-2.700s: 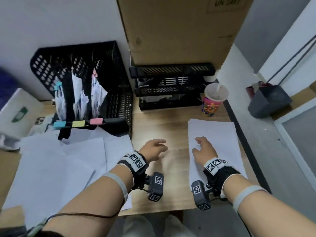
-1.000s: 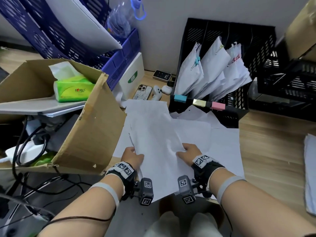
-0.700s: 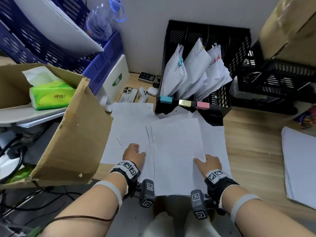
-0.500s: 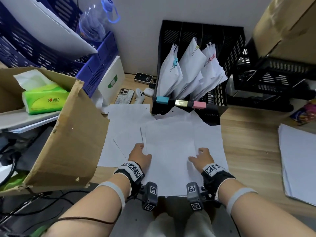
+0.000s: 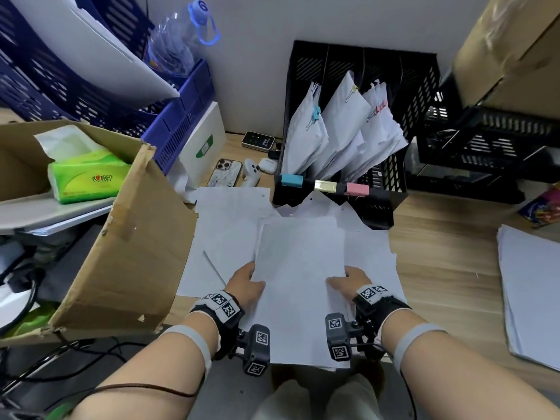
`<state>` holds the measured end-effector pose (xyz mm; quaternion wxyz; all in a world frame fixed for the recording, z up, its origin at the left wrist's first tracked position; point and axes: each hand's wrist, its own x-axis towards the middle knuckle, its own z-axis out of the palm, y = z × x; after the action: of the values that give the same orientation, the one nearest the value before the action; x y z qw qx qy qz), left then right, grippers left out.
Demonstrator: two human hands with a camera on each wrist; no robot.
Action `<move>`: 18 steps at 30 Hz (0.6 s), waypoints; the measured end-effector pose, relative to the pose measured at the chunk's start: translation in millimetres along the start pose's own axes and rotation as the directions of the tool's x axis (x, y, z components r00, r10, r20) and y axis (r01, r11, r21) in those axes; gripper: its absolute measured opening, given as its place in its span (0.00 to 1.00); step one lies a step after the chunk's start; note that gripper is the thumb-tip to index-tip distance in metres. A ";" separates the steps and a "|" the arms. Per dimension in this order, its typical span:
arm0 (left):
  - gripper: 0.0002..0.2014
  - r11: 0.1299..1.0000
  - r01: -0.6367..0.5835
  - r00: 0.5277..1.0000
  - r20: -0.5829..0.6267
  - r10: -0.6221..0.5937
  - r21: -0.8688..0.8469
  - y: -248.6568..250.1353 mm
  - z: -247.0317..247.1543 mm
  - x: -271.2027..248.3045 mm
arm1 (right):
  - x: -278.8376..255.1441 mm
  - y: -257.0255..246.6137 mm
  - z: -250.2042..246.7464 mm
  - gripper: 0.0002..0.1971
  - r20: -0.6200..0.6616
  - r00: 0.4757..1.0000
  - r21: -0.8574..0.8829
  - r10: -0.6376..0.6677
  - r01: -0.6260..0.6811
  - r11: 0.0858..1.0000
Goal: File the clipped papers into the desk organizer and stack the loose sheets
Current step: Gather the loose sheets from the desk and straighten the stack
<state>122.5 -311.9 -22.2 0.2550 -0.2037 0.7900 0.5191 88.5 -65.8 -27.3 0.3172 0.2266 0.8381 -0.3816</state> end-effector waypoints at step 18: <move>0.12 0.999 0.045 0.987 -0.155 -0.048 -0.021 1.2 -9.2 8.4 | 3.3 -30.4 -67.2 0.08 -0.015 0.958 -0.724 -0.287 0.187 0.663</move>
<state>113.4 -320.4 -23.5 0.2030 -0.2642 0.7980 0.5023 43.1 -31.1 19.6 0.2736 -0.0021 0.9606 -0.0480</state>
